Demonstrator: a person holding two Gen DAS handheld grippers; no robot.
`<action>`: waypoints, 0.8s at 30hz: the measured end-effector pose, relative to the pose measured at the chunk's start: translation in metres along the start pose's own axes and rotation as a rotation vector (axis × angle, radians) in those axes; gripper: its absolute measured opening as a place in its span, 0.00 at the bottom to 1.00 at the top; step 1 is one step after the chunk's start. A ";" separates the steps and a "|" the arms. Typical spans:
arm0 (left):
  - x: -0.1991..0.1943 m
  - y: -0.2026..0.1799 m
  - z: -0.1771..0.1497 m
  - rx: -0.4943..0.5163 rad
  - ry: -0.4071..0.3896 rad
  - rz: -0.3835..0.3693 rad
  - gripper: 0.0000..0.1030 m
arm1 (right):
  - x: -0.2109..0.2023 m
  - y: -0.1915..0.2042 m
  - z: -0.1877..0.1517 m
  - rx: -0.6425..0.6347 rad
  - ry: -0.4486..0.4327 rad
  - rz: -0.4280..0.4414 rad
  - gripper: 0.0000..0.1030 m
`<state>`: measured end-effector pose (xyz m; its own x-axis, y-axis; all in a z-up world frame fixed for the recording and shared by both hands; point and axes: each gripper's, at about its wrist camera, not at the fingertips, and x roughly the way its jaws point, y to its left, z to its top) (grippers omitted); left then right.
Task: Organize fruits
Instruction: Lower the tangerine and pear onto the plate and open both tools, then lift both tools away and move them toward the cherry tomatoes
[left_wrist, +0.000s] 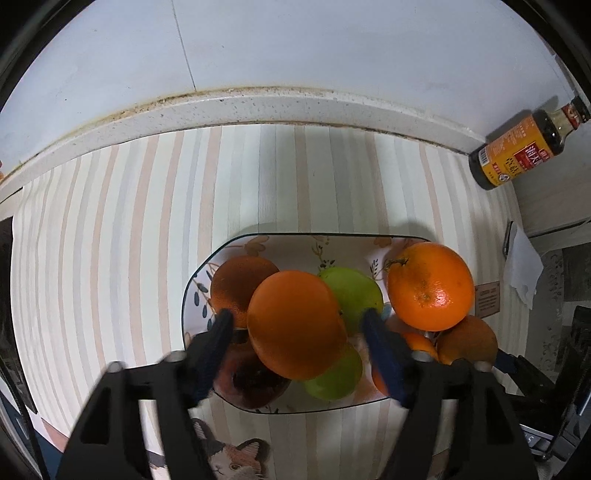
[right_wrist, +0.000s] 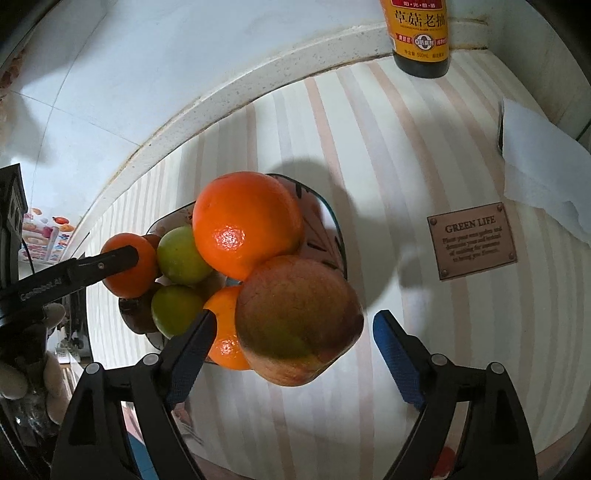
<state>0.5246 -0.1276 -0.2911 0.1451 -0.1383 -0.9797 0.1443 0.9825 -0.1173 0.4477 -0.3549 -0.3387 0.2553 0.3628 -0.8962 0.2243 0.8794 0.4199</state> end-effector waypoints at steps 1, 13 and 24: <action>-0.002 0.001 -0.001 -0.001 -0.005 0.003 0.82 | -0.001 0.000 0.000 0.001 -0.001 -0.006 0.88; -0.051 0.012 -0.049 -0.013 -0.143 0.065 0.93 | -0.045 0.038 -0.020 -0.108 -0.122 -0.213 0.94; -0.107 0.012 -0.129 -0.015 -0.277 0.116 0.93 | -0.103 0.074 -0.073 -0.189 -0.199 -0.250 0.94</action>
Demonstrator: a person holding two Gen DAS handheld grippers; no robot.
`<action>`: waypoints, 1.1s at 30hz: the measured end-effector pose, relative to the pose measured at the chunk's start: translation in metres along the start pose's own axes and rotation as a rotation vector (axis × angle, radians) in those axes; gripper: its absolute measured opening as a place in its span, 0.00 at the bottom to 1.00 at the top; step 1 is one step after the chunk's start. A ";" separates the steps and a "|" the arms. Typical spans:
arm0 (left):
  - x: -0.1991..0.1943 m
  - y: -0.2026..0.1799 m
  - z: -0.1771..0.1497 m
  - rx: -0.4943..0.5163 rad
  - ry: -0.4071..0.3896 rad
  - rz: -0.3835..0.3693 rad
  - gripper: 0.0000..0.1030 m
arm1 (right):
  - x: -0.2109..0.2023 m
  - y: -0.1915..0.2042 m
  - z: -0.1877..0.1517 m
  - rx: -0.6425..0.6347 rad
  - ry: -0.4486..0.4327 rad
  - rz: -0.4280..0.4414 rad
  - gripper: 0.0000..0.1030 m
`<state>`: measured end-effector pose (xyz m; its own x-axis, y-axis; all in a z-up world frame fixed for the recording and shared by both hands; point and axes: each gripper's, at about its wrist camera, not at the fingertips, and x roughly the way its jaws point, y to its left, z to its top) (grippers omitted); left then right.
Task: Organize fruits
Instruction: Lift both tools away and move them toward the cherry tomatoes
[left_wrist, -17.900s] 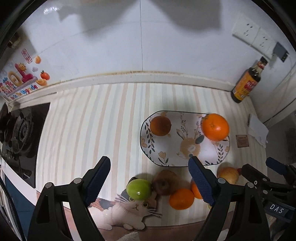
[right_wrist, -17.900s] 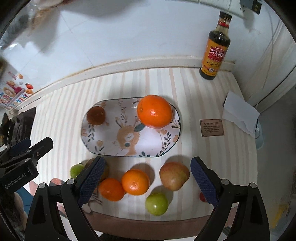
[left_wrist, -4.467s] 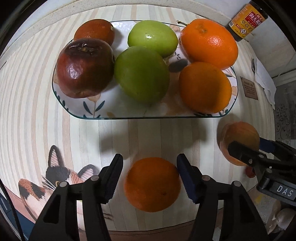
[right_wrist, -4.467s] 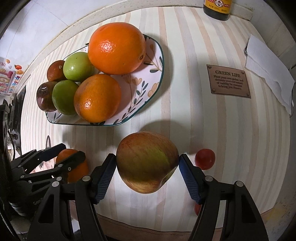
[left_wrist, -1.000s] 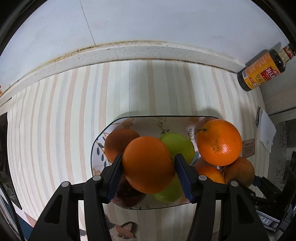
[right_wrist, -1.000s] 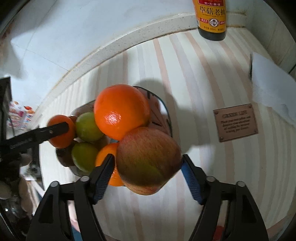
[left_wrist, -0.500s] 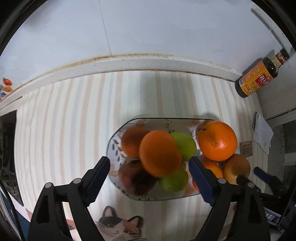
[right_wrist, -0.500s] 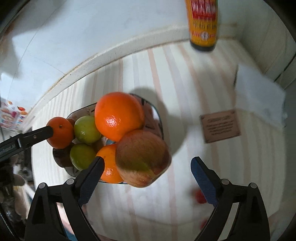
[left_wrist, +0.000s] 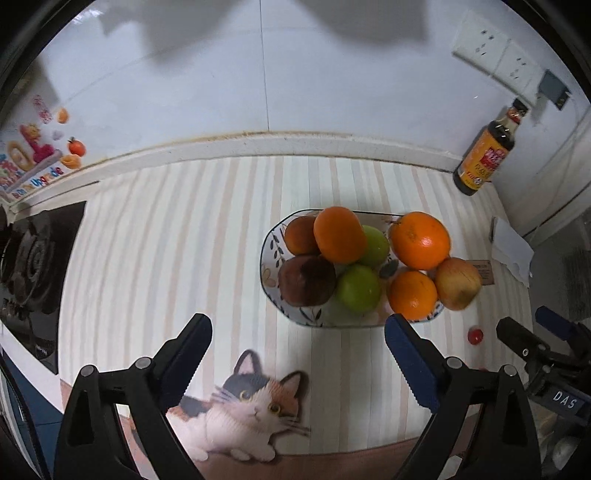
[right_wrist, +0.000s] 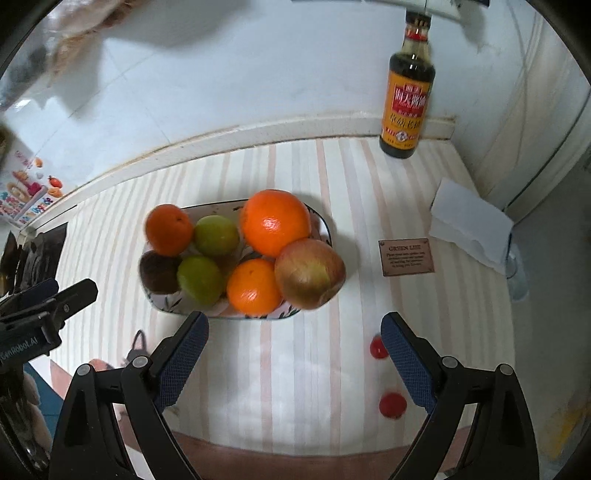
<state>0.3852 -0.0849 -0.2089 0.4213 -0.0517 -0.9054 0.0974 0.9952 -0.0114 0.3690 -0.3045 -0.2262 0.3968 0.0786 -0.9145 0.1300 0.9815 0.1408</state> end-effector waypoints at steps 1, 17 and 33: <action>-0.009 0.000 -0.006 0.004 -0.016 0.002 0.93 | -0.009 0.002 -0.004 -0.002 -0.014 -0.001 0.94; -0.125 -0.009 -0.066 0.043 -0.226 -0.009 0.93 | -0.143 0.029 -0.075 -0.024 -0.230 -0.012 0.94; -0.169 -0.002 -0.098 0.048 -0.296 -0.038 0.93 | -0.207 0.048 -0.117 -0.008 -0.321 0.019 0.94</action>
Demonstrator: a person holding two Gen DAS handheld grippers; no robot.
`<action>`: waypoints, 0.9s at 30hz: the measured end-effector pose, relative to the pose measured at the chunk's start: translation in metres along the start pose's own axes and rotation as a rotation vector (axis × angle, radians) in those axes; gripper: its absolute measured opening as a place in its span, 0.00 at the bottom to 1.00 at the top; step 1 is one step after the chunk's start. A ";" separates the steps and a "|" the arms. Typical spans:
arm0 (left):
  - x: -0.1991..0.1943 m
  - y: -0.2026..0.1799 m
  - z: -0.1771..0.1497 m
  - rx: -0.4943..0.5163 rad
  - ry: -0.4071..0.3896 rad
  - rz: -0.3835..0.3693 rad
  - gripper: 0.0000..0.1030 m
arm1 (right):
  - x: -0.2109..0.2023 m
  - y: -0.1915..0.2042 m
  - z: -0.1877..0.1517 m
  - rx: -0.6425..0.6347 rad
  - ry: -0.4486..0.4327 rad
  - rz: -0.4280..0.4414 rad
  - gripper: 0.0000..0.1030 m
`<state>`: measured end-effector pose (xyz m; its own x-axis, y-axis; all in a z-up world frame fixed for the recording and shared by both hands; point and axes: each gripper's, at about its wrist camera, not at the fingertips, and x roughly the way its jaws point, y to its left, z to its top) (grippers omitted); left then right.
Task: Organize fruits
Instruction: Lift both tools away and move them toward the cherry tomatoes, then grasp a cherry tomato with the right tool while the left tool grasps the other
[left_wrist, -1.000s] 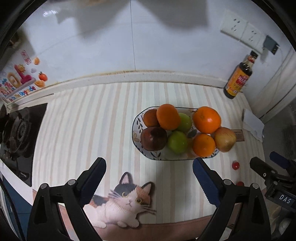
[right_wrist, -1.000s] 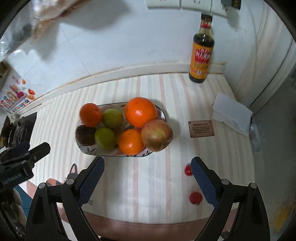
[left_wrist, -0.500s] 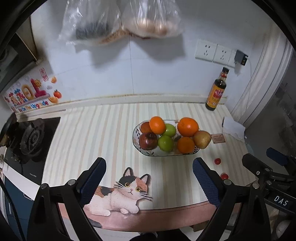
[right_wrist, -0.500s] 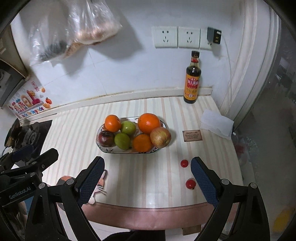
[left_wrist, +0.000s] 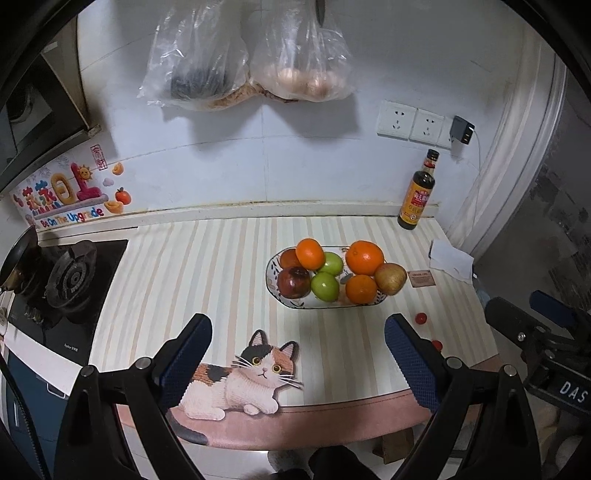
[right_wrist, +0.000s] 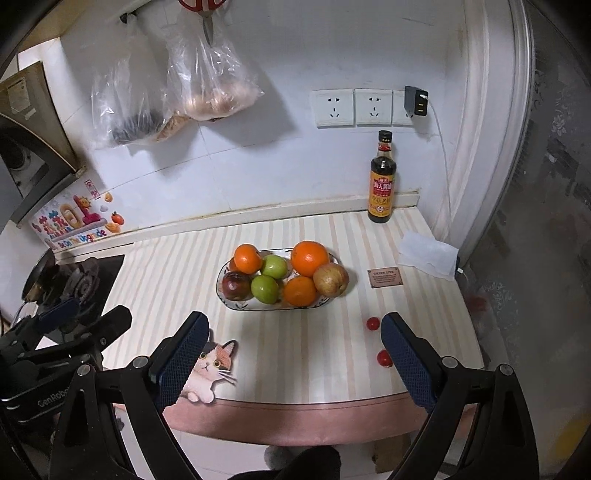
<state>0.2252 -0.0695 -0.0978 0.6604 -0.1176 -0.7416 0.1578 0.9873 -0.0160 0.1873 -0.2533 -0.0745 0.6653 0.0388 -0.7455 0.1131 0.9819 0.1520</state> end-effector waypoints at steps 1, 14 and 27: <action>0.001 -0.002 0.000 0.002 0.003 0.001 0.98 | 0.002 -0.003 0.000 0.008 0.006 0.014 0.94; 0.123 -0.081 -0.006 0.090 0.206 0.102 1.00 | 0.121 -0.145 -0.032 0.240 0.226 0.065 0.51; 0.245 -0.140 -0.024 0.152 0.389 0.246 1.00 | 0.291 -0.217 -0.034 0.270 0.480 0.179 0.51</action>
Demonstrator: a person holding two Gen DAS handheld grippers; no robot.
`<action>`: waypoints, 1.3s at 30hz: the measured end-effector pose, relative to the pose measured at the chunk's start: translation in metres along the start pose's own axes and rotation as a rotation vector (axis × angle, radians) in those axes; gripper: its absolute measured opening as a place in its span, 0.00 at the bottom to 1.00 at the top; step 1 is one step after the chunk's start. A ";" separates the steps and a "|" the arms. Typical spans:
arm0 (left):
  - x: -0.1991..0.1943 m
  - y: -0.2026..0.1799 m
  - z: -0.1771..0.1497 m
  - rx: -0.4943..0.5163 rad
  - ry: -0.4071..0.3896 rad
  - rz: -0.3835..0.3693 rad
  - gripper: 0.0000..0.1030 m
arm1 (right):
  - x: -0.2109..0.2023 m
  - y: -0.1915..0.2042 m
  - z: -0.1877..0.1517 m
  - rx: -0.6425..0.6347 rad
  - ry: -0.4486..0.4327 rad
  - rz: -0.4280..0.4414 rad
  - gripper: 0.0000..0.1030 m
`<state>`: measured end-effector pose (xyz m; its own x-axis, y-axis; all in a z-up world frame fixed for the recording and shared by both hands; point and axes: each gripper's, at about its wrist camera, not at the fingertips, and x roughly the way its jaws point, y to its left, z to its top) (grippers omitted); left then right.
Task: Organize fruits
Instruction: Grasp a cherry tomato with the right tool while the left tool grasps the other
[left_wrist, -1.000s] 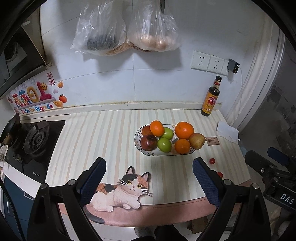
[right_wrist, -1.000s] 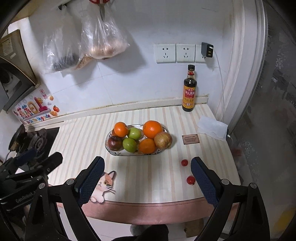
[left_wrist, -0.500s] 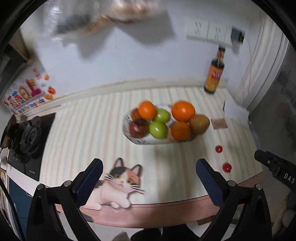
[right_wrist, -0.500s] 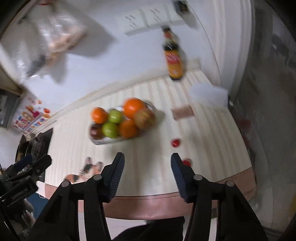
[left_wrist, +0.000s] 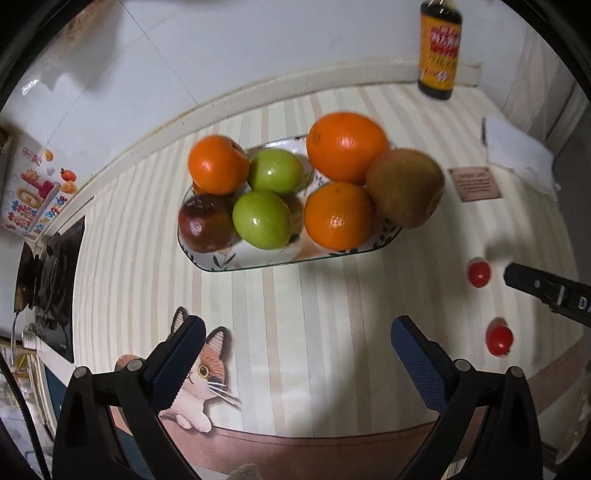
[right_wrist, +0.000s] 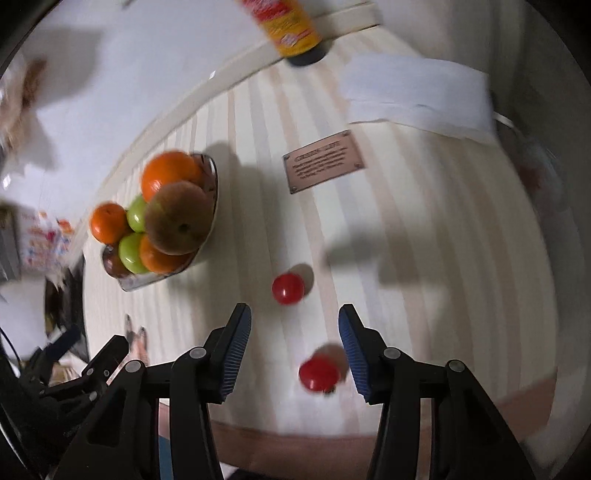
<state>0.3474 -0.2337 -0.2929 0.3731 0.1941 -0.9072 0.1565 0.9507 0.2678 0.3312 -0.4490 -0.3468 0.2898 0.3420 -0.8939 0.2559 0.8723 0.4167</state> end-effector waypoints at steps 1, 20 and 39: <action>0.004 0.000 0.001 -0.006 0.011 0.003 1.00 | 0.006 0.002 0.004 -0.012 0.012 -0.001 0.51; 0.004 -0.088 -0.001 0.145 0.072 -0.199 1.00 | 0.002 -0.035 -0.006 -0.069 -0.010 -0.108 0.25; 0.025 -0.178 -0.011 0.292 0.189 -0.402 0.38 | -0.028 -0.108 -0.052 0.088 -0.052 -0.146 0.25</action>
<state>0.3187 -0.3952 -0.3671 0.0643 -0.1059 -0.9923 0.5117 0.8572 -0.0583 0.2478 -0.5346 -0.3749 0.2903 0.1931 -0.9373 0.3783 0.8765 0.2977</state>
